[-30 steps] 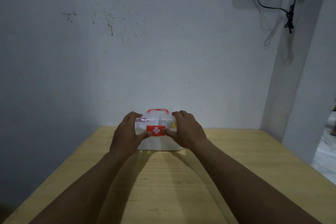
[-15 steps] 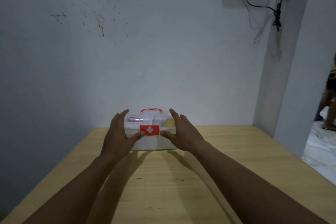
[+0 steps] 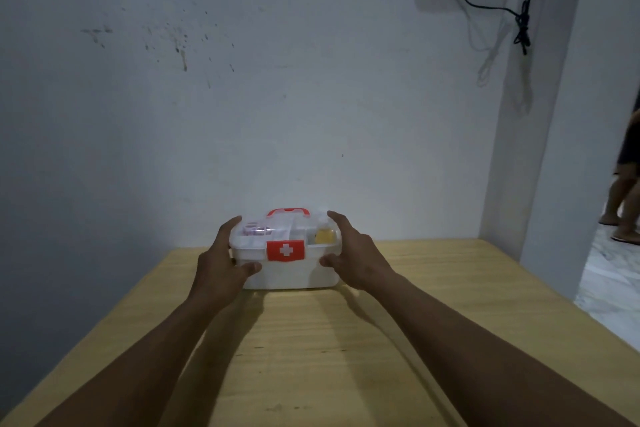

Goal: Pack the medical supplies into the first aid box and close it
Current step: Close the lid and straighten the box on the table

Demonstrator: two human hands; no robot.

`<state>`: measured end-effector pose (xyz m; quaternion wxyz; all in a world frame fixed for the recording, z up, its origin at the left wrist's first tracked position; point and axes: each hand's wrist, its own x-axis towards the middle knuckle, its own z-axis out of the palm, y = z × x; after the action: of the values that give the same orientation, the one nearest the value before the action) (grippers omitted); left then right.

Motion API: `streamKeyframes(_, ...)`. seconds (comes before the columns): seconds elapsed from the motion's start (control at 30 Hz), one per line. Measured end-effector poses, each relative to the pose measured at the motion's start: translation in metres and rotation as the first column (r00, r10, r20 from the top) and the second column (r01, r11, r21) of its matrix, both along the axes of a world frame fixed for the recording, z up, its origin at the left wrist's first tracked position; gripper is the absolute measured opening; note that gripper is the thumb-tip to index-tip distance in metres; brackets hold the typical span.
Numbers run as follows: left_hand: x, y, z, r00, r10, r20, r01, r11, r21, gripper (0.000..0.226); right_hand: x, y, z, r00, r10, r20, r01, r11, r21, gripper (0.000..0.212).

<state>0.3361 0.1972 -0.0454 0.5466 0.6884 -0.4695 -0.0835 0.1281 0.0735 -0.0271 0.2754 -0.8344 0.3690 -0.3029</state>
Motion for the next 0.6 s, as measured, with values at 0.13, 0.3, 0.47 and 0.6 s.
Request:
streamKeyframes(0.13, -0.018, -0.015, 0.008, 1.0, -0.003, -0.003, 0.003, 1.0, -0.023, 0.091, -0.02, -0.011, 0.008, 0.999, -0.04, 0.013, 0.041, 0.999, -0.016, 0.085)
streamKeyframes(0.3, -0.054, -0.042, 0.019, 0.999, -0.045, 0.012, 0.045, 0.999, -0.029, 0.089, -0.054, -0.033, 0.019, 0.994, -0.105, -0.019, 0.104, 0.994, -0.034, 0.086)
streamKeyframes(0.47, -0.084, -0.064, 0.018, 0.998, -0.061, 0.019, 0.062, 0.998, -0.019, 0.088, -0.079, -0.051, 0.017, 0.988, -0.149, -0.028, 0.148, 0.989, -0.012, 0.086)
streamKeyframes(0.6, -0.096, -0.077, 0.014, 0.998, -0.064, 0.004, 0.064, 0.998, 0.0, 0.087, -0.089, -0.064, 0.009, 0.988, -0.155, -0.025, 0.156, 0.988, 0.017, 0.086)
